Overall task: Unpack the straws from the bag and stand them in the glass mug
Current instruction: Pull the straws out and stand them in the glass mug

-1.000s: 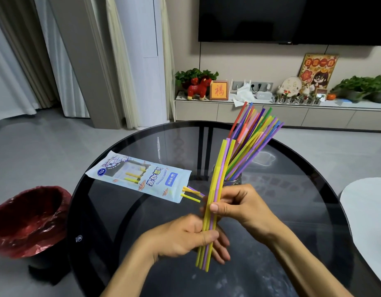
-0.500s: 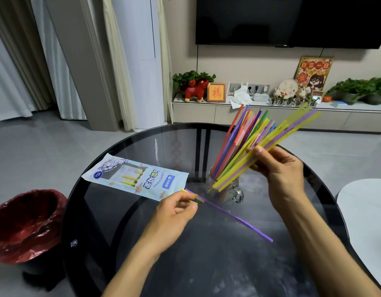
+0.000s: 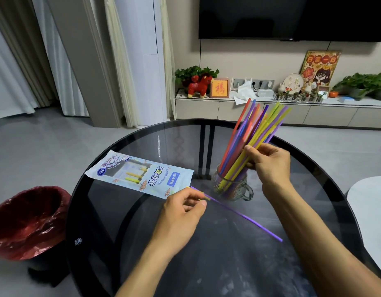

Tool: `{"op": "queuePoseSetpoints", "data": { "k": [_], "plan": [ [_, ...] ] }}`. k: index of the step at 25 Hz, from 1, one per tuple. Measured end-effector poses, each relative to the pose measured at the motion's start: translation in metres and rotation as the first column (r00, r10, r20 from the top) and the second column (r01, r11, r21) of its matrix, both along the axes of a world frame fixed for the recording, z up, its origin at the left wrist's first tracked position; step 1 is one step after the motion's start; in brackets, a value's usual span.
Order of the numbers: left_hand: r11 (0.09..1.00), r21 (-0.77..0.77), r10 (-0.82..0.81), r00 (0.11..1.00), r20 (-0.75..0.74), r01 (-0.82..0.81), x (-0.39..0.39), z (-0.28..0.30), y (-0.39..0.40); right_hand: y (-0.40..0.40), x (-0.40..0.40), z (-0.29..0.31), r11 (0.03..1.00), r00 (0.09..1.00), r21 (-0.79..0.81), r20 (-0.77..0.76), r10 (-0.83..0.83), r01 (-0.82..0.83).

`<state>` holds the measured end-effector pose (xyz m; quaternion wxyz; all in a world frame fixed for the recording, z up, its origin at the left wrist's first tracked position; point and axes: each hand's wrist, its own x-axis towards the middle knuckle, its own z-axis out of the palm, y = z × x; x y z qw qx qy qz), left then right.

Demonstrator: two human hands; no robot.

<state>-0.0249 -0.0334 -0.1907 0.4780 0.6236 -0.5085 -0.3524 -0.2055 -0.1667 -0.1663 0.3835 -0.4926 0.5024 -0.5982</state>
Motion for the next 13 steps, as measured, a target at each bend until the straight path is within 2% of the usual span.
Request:
{"op": "queuePoseSetpoints", "data": {
  "k": [4,5,6,8,9,11,13],
  "plan": [
    [1.0,-0.01,-0.009,1.0,0.017,0.009,-0.001,0.001,0.001,0.003,0.005,-0.004,1.0,0.993,0.029,-0.121,0.009,-0.006],
    [1.0,-0.014,-0.002,1.0,0.028,0.003,0.0,0.001,0.0,0.004,0.006,-0.004,1.0,0.98,-0.003,-0.196,-0.027,0.027],
    [1.0,-0.016,0.007,0.999,0.05,-0.006,0.001,-0.001,0.0,0.004,0.004,-0.004,0.996,0.936,-0.057,-0.343,-0.079,0.063],
    [0.999,-0.022,0.034,0.983,0.181,-0.031,0.005,-0.007,-0.002,0.009,0.0,-0.003,0.983,0.74,-0.142,-0.647,-0.184,0.12],
    [0.998,-0.035,0.052,0.95,0.307,-0.043,0.007,-0.012,-0.005,0.014,-0.004,-0.003,0.979,0.662,-0.142,-0.721,-0.202,0.144],
    [0.999,-0.02,0.045,0.814,0.579,-0.041,0.014,-0.029,-0.013,0.028,-0.016,-0.008,0.982,0.569,-0.08,-0.806,-0.165,0.171],
    [0.993,0.111,-0.051,0.671,0.739,-0.047,0.021,-0.044,-0.024,0.044,-0.029,-0.019,0.989,0.416,0.036,-0.909,-0.026,0.142]
  ]
}}
